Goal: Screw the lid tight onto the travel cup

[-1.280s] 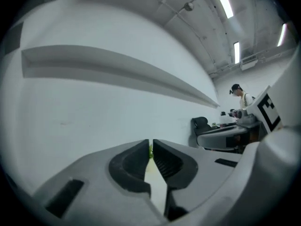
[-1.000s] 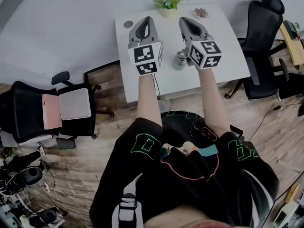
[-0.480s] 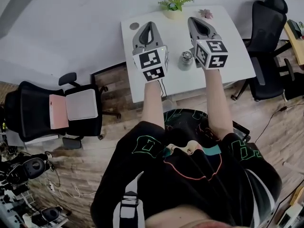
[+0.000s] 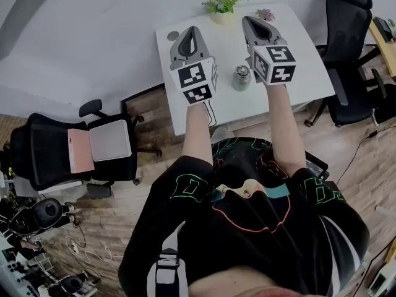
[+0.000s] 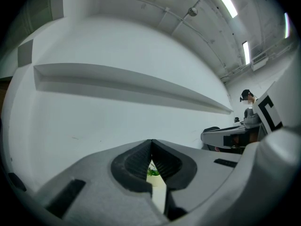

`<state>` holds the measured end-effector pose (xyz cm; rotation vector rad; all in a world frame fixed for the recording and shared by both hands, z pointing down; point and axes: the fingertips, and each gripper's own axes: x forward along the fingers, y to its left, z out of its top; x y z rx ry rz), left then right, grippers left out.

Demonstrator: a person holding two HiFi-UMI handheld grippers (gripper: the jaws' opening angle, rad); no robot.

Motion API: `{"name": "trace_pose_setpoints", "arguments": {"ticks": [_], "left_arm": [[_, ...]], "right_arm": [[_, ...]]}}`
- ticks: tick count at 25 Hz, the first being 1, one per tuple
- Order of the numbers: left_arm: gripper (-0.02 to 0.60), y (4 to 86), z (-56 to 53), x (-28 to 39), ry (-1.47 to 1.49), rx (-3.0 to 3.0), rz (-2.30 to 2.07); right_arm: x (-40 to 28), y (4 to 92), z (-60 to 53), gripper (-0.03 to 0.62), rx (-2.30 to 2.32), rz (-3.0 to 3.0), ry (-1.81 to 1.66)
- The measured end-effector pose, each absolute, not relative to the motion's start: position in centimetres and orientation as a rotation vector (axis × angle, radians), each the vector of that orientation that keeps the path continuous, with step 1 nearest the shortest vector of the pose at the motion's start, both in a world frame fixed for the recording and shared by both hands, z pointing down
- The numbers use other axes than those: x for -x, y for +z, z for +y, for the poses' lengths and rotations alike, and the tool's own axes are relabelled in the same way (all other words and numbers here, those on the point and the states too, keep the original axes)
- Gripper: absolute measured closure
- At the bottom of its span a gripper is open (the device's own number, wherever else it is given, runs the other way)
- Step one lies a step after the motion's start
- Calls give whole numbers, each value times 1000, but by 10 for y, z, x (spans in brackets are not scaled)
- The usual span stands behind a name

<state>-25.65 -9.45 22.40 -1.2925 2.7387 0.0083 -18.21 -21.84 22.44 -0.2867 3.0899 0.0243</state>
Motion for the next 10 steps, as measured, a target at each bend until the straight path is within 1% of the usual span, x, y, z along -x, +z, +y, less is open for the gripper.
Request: {"name": "trace_pose_setpoints", "arguments": {"ticks": [10], "left_arm": [[574, 221, -99, 262, -21, 1278, 2730]], "right_arm": [[186, 223, -223, 589, 281, 3089, 43]]}}
